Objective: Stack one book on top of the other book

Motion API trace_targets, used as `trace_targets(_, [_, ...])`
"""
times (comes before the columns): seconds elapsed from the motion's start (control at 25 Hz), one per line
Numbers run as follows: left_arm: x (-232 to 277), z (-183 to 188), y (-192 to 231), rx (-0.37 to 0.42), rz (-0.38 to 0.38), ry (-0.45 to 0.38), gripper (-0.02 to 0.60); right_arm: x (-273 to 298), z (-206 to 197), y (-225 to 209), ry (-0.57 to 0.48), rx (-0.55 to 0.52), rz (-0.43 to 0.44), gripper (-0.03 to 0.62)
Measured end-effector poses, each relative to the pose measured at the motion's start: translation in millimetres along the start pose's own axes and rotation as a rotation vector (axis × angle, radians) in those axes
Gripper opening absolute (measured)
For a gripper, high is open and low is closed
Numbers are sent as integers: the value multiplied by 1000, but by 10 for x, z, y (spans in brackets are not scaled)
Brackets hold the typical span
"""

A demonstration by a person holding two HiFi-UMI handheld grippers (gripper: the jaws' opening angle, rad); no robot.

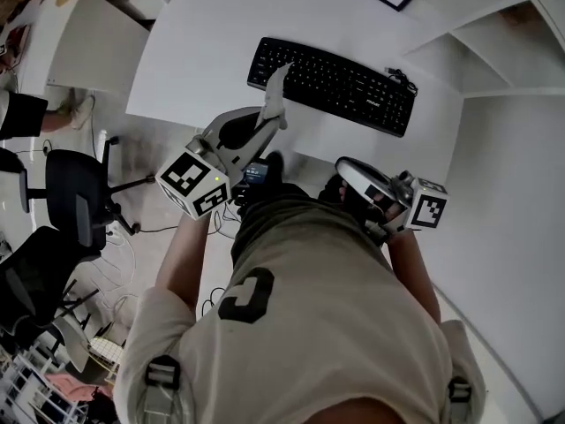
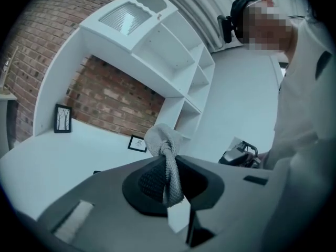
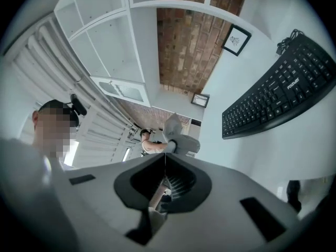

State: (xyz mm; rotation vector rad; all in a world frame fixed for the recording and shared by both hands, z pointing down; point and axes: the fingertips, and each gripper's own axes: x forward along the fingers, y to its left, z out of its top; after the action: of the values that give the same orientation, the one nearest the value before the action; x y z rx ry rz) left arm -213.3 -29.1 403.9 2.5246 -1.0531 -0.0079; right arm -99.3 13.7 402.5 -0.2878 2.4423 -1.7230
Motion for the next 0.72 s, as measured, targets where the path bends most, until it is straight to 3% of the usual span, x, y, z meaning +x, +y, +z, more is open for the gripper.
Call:
trace_targets(0.16, [-103, 74, -6, 15, -78, 0, 34, 146, -43, 166, -28, -49, 6, 6])
trace_targets(0.36, [-97, 24, -198, -25, -166, 13, 34, 81, -90, 175, -68, -64, -39, 6])
trace_targets(0.72, [-66, -33, -722, 36, -183, 38, 34, -209, -167, 295, -79, -132, 19, 5])
